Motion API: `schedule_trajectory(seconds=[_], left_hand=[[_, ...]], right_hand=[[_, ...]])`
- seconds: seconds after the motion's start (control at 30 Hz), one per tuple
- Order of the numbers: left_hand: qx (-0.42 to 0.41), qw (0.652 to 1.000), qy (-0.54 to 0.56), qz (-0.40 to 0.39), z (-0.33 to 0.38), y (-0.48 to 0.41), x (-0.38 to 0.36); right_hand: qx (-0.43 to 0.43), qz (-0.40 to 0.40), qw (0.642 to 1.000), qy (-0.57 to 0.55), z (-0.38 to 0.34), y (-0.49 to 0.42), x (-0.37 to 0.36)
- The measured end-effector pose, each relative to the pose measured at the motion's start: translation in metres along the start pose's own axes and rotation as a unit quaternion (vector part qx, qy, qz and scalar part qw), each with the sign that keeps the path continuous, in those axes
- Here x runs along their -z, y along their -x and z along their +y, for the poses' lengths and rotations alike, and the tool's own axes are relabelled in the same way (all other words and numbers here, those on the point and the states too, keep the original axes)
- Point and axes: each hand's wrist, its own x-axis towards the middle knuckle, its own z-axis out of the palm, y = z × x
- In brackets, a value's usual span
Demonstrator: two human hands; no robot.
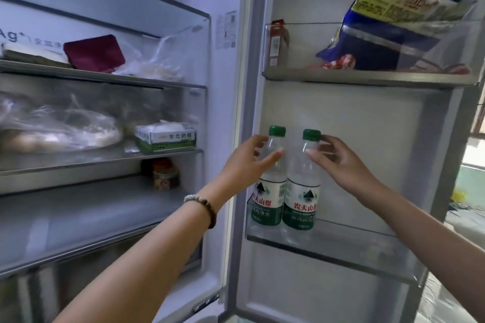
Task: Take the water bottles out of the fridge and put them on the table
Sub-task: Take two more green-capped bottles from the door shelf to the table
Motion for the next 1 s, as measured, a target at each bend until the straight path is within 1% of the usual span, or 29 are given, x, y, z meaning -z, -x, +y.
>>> schedule_trajectory(seconds=[0.07,0.13,0.27,0.4,0.5,0.67,0.8,0.9,1.0], left_hand=[[0.001,0.999,0.04,-0.002,-0.005,-0.012,-0.007],[-0.008,0.998,0.054,0.01,-0.01,-0.02,-0.009],[-0.032,0.997,0.073,0.013,-0.016,-0.033,-0.003],[-0.034,0.987,0.149,-0.041,-0.01,-0.04,-0.001],[-0.041,0.98,0.187,-0.047,-0.008,-0.041,-0.004],[-0.054,0.97,0.234,-0.029,-0.008,-0.036,-0.003],[-0.086,0.959,0.269,-0.006,0.004,-0.033,0.005],[-0.114,0.95,0.288,0.033,0.018,-0.031,0.019],[-0.132,0.937,0.308,0.095,0.035,-0.026,0.039]], right_hand=[[-0.011,0.015,0.998,-0.067,0.004,-0.007,-0.008],[-0.018,0.03,0.993,-0.112,0.006,-0.011,-0.015],[-0.006,0.082,0.986,-0.145,0.011,-0.017,-0.031],[-0.002,0.135,0.973,-0.188,0.008,-0.019,-0.042],[0.001,0.157,0.968,-0.196,0.007,-0.017,-0.046],[0.033,0.173,0.969,-0.174,0.002,-0.012,-0.046],[0.093,0.197,0.962,-0.166,-0.018,-0.011,-0.037],[0.141,0.199,0.957,-0.158,-0.037,-0.015,-0.029],[0.175,0.192,0.95,-0.173,-0.058,-0.016,-0.022]])
